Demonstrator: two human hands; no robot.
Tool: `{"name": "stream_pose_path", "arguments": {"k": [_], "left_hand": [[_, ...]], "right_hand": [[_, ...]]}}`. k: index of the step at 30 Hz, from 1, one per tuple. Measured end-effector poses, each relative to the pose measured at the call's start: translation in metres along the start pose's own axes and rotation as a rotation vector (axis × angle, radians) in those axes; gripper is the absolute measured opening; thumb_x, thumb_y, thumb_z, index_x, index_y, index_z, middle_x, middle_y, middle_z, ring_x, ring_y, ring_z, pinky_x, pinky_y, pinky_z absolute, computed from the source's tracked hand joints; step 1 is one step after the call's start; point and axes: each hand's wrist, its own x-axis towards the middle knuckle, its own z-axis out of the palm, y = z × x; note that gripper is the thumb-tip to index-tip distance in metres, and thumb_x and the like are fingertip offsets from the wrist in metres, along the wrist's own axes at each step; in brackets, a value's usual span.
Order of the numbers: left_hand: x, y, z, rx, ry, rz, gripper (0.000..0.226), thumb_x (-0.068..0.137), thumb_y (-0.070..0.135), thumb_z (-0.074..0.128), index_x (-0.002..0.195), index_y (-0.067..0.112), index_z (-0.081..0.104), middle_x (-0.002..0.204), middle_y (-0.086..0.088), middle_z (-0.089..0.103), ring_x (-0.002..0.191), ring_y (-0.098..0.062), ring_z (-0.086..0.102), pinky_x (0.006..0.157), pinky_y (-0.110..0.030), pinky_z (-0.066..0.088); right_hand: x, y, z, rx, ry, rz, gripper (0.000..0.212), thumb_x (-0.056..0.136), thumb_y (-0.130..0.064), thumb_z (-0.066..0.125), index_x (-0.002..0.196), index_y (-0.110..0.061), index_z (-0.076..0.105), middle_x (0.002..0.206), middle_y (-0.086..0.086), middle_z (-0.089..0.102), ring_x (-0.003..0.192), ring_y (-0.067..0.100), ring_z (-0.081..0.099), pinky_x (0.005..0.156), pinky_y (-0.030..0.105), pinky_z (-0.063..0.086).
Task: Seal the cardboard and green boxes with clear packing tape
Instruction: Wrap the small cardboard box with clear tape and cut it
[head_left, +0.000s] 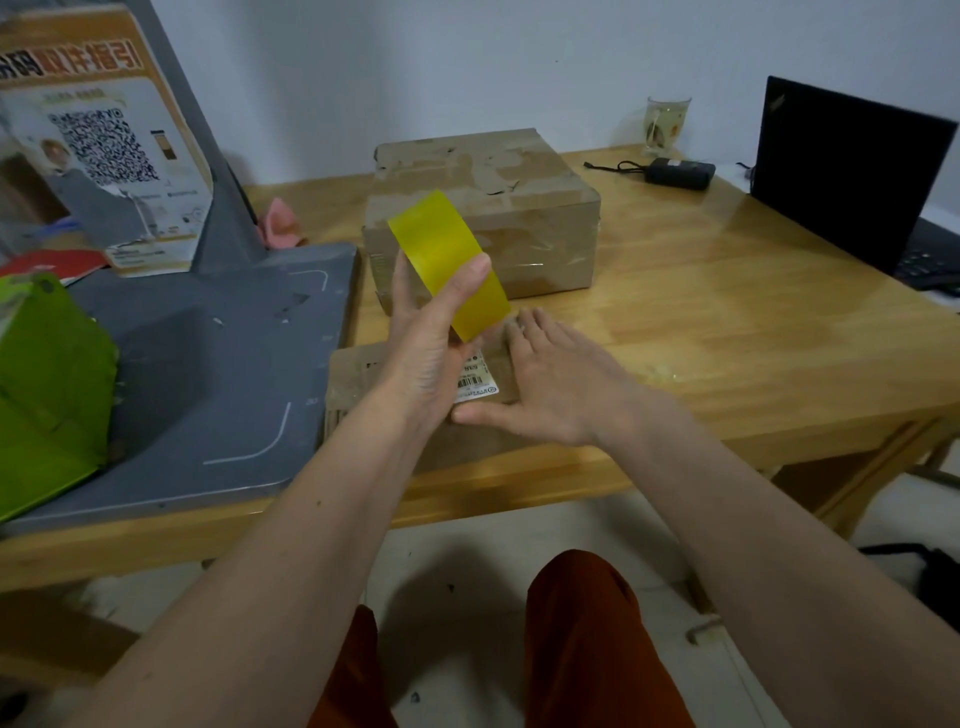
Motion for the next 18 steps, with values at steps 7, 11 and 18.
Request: {"name": "stream_pose_path", "arguments": {"k": [7, 11, 18], "left_hand": [[0.001, 0.0, 0.0, -0.014, 0.048, 0.012, 0.089, 0.068, 0.027, 0.08, 0.146, 0.029, 0.037, 0.115, 0.004, 0.065, 0.108, -0.017, 0.064, 0.085, -0.041, 0.057], [0.0, -0.001, 0.0, -0.008, 0.045, 0.015, 0.093, 0.067, 0.027, 0.08, 0.148, 0.029, 0.035, 0.116, 0.004, 0.064, 0.11, -0.018, 0.063, 0.082, -0.039, 0.057], [0.001, -0.001, -0.001, -0.011, 0.07, 0.014, 0.088, 0.068, 0.03, 0.079, 0.145, 0.032, 0.039, 0.12, 0.002, 0.064, 0.11, -0.019, 0.063, 0.081, -0.039, 0.058]], "right_hand": [[-0.016, -0.011, 0.026, -0.091, 0.323, -0.039, 0.099, 0.086, -0.072, 0.009, 0.137, 0.004, 0.047, 0.144, 0.023, 0.045, 0.137, 0.029, 0.041, 0.115, 0.039, 0.03], [-0.024, -0.022, 0.045, -0.036, 0.496, -0.023, 0.061, 0.085, -0.05, 0.06, 0.116, 0.002, 0.066, 0.12, 0.023, 0.065, 0.115, 0.031, 0.062, 0.102, 0.041, 0.045], [-0.003, -0.005, 0.0, 0.21, 0.065, -0.076, 0.097, 0.083, -0.073, 0.002, 0.155, -0.01, 0.009, 0.163, 0.009, 0.005, 0.15, 0.018, 0.001, 0.122, 0.037, 0.006]]}}
